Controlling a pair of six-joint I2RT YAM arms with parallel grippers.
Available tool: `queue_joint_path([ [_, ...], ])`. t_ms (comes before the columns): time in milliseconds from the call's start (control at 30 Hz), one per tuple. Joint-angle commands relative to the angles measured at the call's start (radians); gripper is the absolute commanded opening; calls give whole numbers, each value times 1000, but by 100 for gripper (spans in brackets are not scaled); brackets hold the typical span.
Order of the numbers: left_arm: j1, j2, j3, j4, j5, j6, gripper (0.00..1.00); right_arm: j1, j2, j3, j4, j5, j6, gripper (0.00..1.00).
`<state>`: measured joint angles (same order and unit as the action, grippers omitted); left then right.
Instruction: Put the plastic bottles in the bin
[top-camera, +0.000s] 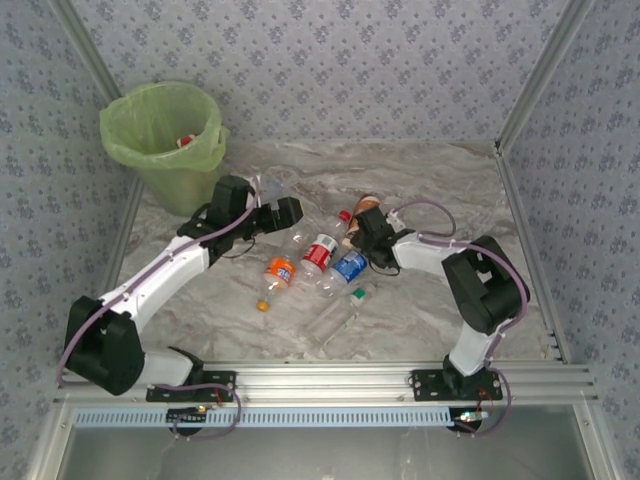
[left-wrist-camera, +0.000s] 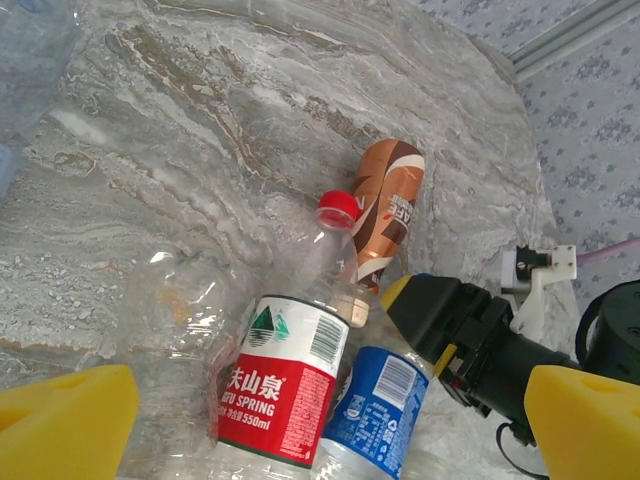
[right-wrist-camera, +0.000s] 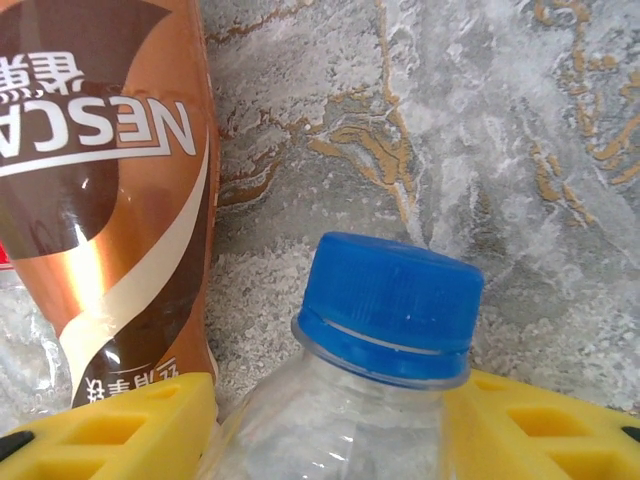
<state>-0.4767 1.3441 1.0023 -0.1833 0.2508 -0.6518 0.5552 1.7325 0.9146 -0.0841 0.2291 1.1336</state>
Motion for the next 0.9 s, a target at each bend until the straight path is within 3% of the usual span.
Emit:
queue_joint_path([
  [0, -15, 19, 29, -21, 16, 53, 99, 5, -48, -35, 4, 58, 5, 55],
  [400, -42, 82, 51, -42, 16, 96, 99, 6, -195, -110, 84, 99, -28, 48],
  [867, -98, 176, 109, -55, 109, 177, 99, 10, -326, -175, 182, 101, -34, 43],
])
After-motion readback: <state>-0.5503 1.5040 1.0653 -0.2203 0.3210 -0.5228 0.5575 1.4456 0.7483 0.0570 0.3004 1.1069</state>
